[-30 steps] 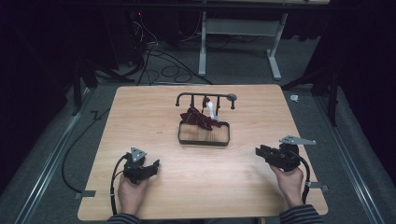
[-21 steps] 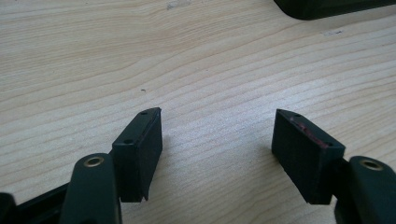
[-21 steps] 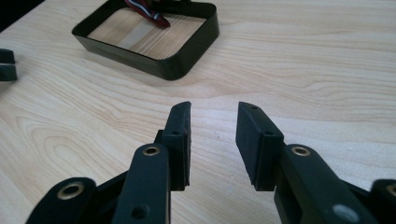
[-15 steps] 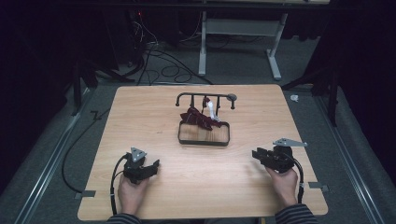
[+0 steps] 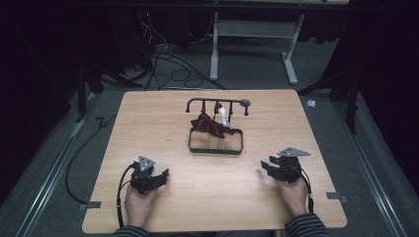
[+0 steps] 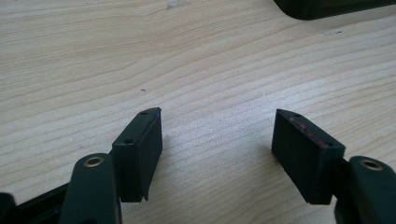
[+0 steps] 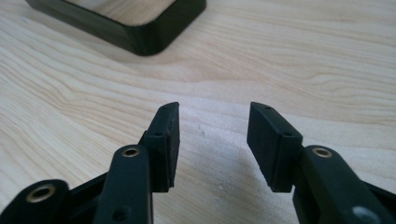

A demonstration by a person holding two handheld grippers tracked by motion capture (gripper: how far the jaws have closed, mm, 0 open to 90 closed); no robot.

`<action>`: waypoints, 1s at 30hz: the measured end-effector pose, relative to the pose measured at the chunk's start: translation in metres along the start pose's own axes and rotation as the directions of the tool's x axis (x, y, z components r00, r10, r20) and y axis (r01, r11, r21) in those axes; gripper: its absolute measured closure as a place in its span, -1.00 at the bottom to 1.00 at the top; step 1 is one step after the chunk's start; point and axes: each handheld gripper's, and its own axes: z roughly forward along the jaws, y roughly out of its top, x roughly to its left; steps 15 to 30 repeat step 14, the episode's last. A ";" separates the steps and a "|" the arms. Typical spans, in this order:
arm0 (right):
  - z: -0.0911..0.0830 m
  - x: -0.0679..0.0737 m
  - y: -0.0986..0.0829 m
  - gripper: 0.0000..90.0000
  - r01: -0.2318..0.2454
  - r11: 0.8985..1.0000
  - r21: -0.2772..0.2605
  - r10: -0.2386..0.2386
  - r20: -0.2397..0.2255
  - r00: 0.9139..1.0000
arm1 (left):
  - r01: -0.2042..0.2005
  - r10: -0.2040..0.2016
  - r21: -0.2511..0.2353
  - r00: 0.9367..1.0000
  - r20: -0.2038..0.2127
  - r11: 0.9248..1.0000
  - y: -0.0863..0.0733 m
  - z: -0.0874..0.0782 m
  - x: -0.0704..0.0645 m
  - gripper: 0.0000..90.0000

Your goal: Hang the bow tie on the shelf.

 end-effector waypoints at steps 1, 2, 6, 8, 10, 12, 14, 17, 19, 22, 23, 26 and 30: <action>0.001 0.000 -0.001 0.19 0.003 1.000 0.007 -0.003 0.004 1.000 | 0.001 -0.001 0.000 1.000 0.000 1.000 0.000 0.000 0.000 -0.24; 0.004 0.000 -0.003 0.18 0.010 1.000 0.019 -0.011 0.009 1.000 | 0.000 0.000 0.000 1.000 0.000 1.000 0.000 0.000 0.000 -0.24; 0.006 0.002 -0.009 0.15 0.015 1.000 0.009 -0.015 0.015 1.000 | 0.000 0.000 0.000 1.000 0.000 1.000 0.000 0.000 0.000 -0.24; 0.007 0.003 -0.009 0.13 0.026 1.000 0.010 -0.027 0.024 0.999 | -0.001 0.001 0.001 1.000 -0.001 1.000 0.000 0.000 0.000 -0.24; 0.007 0.005 -0.009 0.10 0.042 0.999 0.012 -0.042 0.029 0.999 | -0.001 0.001 0.001 1.000 -0.001 1.000 0.000 0.000 0.000 -0.24; 0.007 0.006 -0.009 0.07 0.055 0.998 0.018 -0.056 0.035 0.998 | -0.002 0.002 0.002 1.000 0.000 1.000 0.000 0.000 0.000 -0.24; 0.008 0.008 -0.009 0.04 0.071 0.997 0.021 -0.072 0.038 0.997 | -0.002 0.002 0.002 1.000 -0.001 1.000 0.000 0.000 0.000 -0.24; 0.008 0.008 -0.009 0.04 0.071 0.997 0.021 -0.072 0.038 0.997 | -0.002 0.002 0.002 1.000 -0.001 1.000 0.000 0.000 0.000 -0.24; 0.008 0.008 -0.009 0.04 0.071 0.997 0.021 -0.072 0.038 0.997 | -0.002 0.002 0.002 1.000 -0.001 1.000 0.000 0.000 0.000 -0.24; 0.008 0.008 -0.009 0.04 0.071 0.997 0.021 -0.072 0.038 0.997 | -0.002 0.002 0.002 1.000 -0.001 1.000 0.000 0.000 0.000 -0.24; 0.008 0.008 -0.009 0.04 0.071 0.997 0.021 -0.072 0.038 0.997 | -0.002 0.002 0.002 1.000 -0.001 1.000 0.000 0.000 0.000 -0.24; 0.008 0.008 -0.009 0.04 0.071 0.997 0.021 -0.072 0.038 0.997 | -0.002 0.002 0.002 1.000 -0.001 1.000 0.000 0.000 0.000 -0.24; 0.008 0.008 -0.009 0.04 0.071 0.997 0.021 -0.072 0.038 0.997 | -0.002 0.002 0.002 1.000 -0.001 1.000 0.000 0.000 0.000 -0.24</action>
